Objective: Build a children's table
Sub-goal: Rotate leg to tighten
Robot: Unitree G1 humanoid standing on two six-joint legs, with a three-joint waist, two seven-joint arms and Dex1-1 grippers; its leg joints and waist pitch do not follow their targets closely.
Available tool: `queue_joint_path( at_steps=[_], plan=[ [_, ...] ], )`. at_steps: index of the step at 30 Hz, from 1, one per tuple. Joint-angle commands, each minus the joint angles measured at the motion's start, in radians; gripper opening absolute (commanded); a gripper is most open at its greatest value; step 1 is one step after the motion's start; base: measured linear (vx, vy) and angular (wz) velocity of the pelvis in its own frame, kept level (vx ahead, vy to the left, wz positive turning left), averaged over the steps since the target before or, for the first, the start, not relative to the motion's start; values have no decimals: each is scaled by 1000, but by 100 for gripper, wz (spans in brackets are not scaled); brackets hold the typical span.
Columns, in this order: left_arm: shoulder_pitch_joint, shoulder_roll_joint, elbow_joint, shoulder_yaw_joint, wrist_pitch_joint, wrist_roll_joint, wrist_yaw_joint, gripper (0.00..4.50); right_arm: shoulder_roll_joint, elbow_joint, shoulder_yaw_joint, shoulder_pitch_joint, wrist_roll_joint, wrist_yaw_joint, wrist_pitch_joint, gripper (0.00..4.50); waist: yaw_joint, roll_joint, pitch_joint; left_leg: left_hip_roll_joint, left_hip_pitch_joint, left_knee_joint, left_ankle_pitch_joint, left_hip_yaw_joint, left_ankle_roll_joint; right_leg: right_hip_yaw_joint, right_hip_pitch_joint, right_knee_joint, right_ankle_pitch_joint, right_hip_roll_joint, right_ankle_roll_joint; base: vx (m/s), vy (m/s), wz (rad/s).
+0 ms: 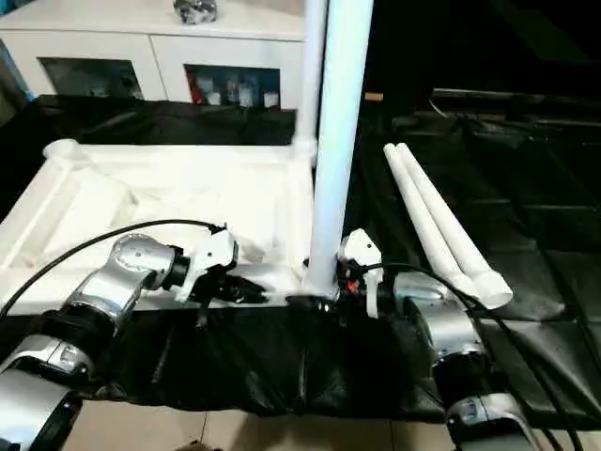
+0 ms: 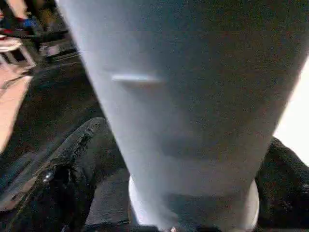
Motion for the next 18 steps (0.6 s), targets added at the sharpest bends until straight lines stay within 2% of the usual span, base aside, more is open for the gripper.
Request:
queue_joint_path(
  at_steps=[1, 3, 4, 7, 8, 11, 12, 13, 14, 15, 16, 17, 18],
  plan=[
    [-11, -16, -9, -22, -20, -14, -19, 0, 11, 2, 88, 24, -19, 68, 41, 380, 4, -14, -52, 53, 5, -57, -191, -18, 73, 51, 40, -74, -227, -93, -204, 0, 0, 0],
    [-10, -8, -8, -24, -24, -16, -33, 0, 6, -13, 93, 29, -15, 81, 53, 380, 5, -13, -52, 53, 5, -56, -189, -17, 71, 52, 39, -74, -225, -94, -205, 0, 0, 0],
    [-8, -4, -9, -23, -23, -18, -41, 0, 6, -25, 94, 33, -8, 83, 62, 359, 6, -14, -52, 53, 5, -57, -183, -17, 70, 52, 40, -72, -217, -94, -205, 0, 0, 0],
    [-6, 0, -11, -22, -26, -18, -49, 0, 6, -43, 95, 40, -2, 88, 78, 346, 8, -17, -51, 53, 6, -57, -178, -17, 67, 52, 40, -71, -208, -93, -207, 0, 0, 0],
    [-5, 1, -11, -22, -25, -18, -52, 0, 5, -47, 95, 42, -1, 90, 83, 342, 10, -15, -51, 54, 7, -57, -182, -17, 64, 52, 39, -72, -215, -95, -206, 0, 0, 0],
    [-3, 4, -10, -20, -26, -17, -55, 0, 8, -55, 96, 48, 4, 93, 94, 305, 12, -16, -51, 54, 8, -57, -187, -17, 58, 52, 39, -72, -219, -95, -205, 0, 0, 0],
    [-2, 5, -11, -18, -23, -18, -53, 0, 11, -55, 95, 51, 5, 89, 95, 297, 14, -9, -51, 53, 8, -56, -184, -17, 56, 53, 38, -72, -214, -96, -207, 0, 0, 0],
    [-1, 5, -11, -16, -22, -19, -52, 0, 16, -56, 89, 54, 7, 79, 97, 297, 13, -8, -51, 54, 8, -57, -187, -17, 55, 53, 38, -72, -211, -95, -207, 0, 0, 0],
    [-1, 5, -10, -16, -21, -19, -51, 0, 17, -57, 88, 54, 8, 78, 98, 285, 13, -11, -52, 54, 8, -56, -183, -17, 54, 52, 40, -70, -194, -94, -210, 0, 0, 0],
    [-2, -1, -7, -9, -9, -23, -37, 0, 28, -59, 71, 59, 17, 55, 102, 279, 12, -5, -52, 54, 8, -57, -187, -17, 53, 53, 39, -71, -179, -93, -215, 0, 0, 0],
    [-2, -1, -7, -9, -9, -23, -37, 0, 28, -59, 71, 59, 17, 55, 102, 275, 13, -8, -53, 53, 8, -56, -189, -18, 51, 51, 42, -69, -177, -94, -218, 0, 0, 0],
    [-7, -9, -1, -4, 1, -18, -5, 0, 43, -55, 47, 60, 18, 7, 94, 275, 12, -8, -52, 53, 7, -56, -190, -17, 50, 52, 42, -69, -177, -94, -219, 0, 0, 0],
    [-9, -14, 2, -2, 7, -14, 15, 0, 52, -51, 34, 60, 18, -22, 89, 273, 12, -5, -49, 53, 9, -58, -204, -17, 45, 52, 39, -73, -199, -93, -217, 0, 0, 0]
  ],
)
